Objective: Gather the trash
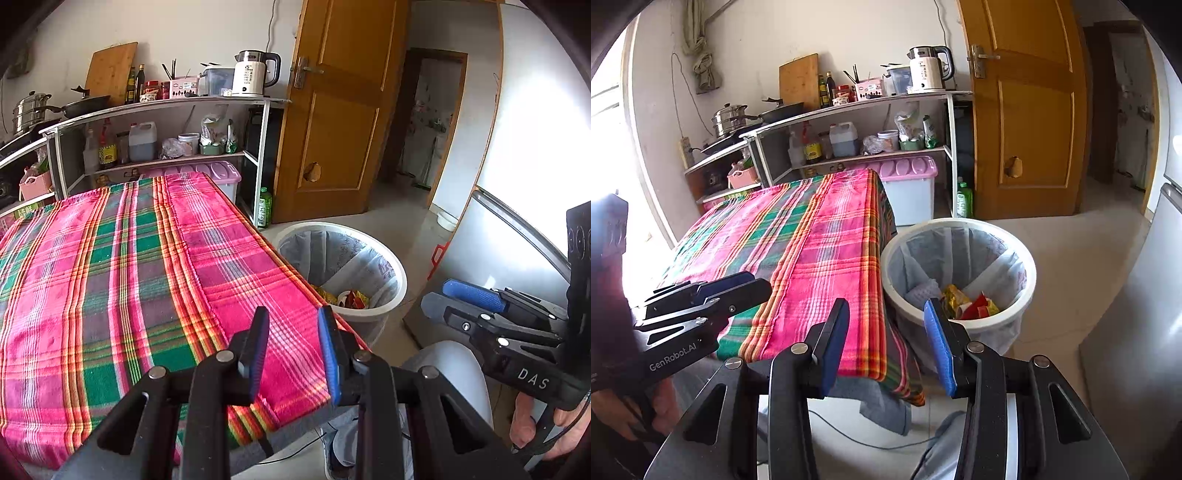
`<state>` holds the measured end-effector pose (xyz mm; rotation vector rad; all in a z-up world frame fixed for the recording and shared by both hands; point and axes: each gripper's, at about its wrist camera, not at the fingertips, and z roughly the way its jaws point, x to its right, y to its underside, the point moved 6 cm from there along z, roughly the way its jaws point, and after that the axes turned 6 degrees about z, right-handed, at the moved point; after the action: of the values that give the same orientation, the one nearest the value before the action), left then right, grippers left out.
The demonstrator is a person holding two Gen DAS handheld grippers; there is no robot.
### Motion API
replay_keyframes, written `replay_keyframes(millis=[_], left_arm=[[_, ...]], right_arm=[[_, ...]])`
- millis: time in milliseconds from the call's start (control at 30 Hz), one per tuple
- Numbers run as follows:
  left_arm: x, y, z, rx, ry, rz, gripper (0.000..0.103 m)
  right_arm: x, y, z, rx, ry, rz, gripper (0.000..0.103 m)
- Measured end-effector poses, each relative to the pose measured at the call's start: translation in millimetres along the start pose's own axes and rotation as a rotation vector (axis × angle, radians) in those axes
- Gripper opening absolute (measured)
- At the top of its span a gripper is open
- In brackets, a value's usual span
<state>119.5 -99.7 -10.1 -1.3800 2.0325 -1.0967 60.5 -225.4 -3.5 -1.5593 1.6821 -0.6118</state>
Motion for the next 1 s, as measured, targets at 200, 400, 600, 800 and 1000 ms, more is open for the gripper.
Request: replay_keyframes(millis=[200, 400, 600, 800, 1000], left_arm=[[4, 17, -21, 0.013, -0.007, -0.008, 0.043], [5, 24, -30, 0.018, -0.015, -0.016, 0.043], [7, 25, -33, 0.03, -0.02, -0.014, 0.043], [6, 26, -33, 0.031, -0.025, -0.018, 0.044], [4, 26, -33, 0.034, -0.034, -0.026, 0.045]], right_arm=[[-7, 16, -14, 0.01, 0.012, -0.019, 0.043], [-9, 25, -20, 0.015, 0.021, -0.028, 0.043], [-5, 25, -22, 0.024, 0.029, -0.022, 0.043], [-4, 24, -21, 0.024, 0.03, -0.022, 0.043], [-4, 25, -21, 0.024, 0.031, -0.025, 0.043]])
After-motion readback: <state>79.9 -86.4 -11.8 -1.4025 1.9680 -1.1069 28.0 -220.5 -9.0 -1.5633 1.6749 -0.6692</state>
